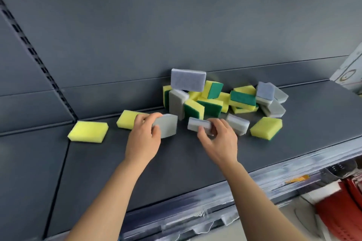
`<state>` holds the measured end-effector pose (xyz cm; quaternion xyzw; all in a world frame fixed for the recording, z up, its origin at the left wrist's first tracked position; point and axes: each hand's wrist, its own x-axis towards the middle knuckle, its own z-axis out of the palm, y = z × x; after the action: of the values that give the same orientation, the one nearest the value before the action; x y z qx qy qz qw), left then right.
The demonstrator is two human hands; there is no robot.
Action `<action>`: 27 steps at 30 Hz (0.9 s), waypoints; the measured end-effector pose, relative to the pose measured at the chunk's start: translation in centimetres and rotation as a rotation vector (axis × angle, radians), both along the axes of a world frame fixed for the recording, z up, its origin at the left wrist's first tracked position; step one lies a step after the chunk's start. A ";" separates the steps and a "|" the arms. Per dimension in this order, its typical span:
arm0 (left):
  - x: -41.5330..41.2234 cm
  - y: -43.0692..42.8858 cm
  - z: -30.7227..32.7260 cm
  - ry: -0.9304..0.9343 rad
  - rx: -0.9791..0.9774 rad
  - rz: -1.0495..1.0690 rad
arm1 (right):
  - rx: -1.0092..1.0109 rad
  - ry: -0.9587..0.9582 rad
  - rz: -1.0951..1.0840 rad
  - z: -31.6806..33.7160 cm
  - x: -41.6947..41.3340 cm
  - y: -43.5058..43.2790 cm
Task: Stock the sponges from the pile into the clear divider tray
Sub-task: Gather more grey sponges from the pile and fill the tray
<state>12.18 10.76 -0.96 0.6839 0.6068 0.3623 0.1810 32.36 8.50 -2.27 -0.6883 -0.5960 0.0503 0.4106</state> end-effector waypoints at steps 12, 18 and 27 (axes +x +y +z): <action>-6.8 -4.8 1.3 -0.036 0.086 0.222 | -0.019 0.240 0.355 2.3 -8.0 1.1; -13.7 -8.5 2.3 -0.043 0.112 0.359 | -0.057 0.296 0.567 2.8 -15.6 0.0; -27.0 -15.1 3.9 -0.040 0.149 0.438 | -0.059 0.250 0.701 4.1 -29.7 -4.5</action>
<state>-14.79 -4.33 2.95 0.5403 0.7085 0.4502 0.0589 2.70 4.03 1.88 -0.4426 -0.7389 0.2887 0.4181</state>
